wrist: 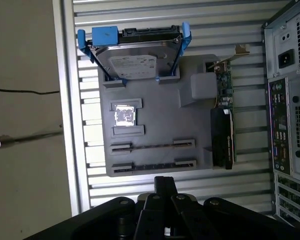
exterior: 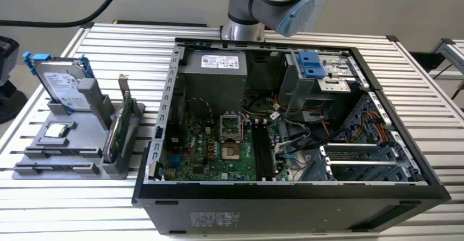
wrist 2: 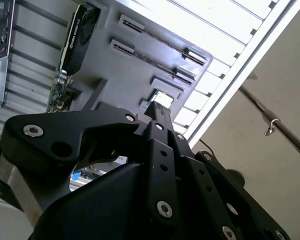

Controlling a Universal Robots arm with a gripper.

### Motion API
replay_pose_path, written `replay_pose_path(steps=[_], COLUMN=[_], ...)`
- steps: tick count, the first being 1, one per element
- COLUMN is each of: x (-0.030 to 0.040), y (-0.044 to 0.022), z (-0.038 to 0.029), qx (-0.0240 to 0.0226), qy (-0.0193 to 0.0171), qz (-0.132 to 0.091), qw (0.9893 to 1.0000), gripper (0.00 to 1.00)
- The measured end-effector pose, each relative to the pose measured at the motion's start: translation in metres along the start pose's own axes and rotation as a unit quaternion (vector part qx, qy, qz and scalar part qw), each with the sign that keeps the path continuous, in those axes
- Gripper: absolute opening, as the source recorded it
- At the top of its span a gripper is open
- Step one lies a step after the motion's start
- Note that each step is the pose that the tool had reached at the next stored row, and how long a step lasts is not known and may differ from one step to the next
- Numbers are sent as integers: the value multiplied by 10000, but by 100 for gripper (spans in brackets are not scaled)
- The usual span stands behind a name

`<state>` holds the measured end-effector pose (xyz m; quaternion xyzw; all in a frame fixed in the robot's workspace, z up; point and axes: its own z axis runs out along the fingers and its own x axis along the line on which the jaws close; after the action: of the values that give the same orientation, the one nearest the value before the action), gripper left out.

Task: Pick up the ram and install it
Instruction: 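Pick up the ram and move it above insertion slot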

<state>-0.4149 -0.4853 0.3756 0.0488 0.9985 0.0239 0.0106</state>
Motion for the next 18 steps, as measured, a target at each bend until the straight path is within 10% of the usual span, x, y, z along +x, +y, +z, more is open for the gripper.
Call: replay_pose_path(steps=[18], x=[0], y=[0], z=[0], qx=[4], qy=[-11], qz=[228], qw=[9997], gripper=[0])
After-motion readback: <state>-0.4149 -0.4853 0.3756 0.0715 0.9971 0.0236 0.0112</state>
